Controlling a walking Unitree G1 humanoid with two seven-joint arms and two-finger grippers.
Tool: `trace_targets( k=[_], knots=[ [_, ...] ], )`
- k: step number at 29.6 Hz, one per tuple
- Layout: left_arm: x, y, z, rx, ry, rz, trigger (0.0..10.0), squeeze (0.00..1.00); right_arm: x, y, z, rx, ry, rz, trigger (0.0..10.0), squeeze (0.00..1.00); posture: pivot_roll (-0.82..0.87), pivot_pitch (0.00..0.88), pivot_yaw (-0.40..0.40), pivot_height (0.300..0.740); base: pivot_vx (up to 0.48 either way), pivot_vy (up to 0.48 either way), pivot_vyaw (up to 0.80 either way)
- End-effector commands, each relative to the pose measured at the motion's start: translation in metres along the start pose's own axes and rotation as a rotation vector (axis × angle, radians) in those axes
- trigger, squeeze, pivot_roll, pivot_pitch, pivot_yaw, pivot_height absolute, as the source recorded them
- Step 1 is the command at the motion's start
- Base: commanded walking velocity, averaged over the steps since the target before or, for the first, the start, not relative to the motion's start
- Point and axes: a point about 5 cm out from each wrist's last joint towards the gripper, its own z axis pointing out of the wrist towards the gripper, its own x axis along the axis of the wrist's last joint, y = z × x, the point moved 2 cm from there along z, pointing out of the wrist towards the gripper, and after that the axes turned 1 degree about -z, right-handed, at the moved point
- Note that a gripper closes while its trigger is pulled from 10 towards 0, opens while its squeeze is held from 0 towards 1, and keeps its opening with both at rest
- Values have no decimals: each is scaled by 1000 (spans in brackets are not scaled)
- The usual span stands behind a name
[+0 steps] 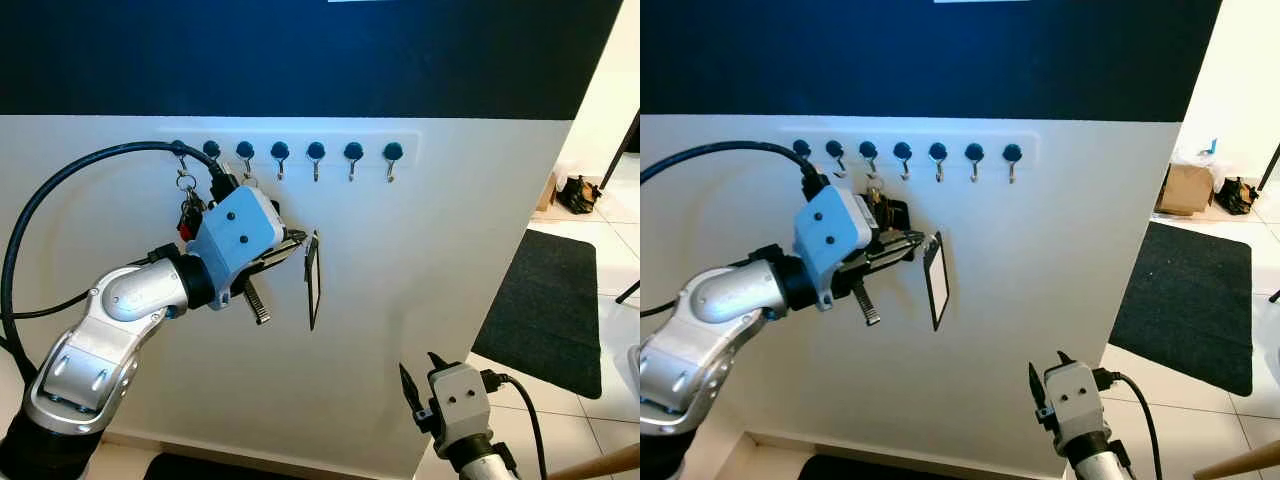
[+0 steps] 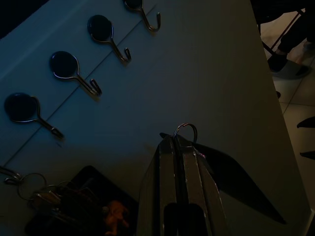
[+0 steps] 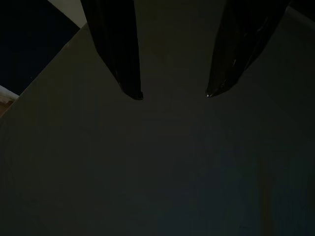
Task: Hang keys on a hook
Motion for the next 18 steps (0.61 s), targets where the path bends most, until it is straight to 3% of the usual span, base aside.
trace_targets(
  k=[1,18],
  knots=[
    [2,5,3,-12,19,-11,10000,0,1,-2,0,7,-1,-4,10000,0,-14,116,80,740,0,0,0],
    [4,7,6,-17,34,-12,10000,0,1,-2,2,7,3,-8,10000,0,-16,108,78,740,0,0,0]
  ],
)
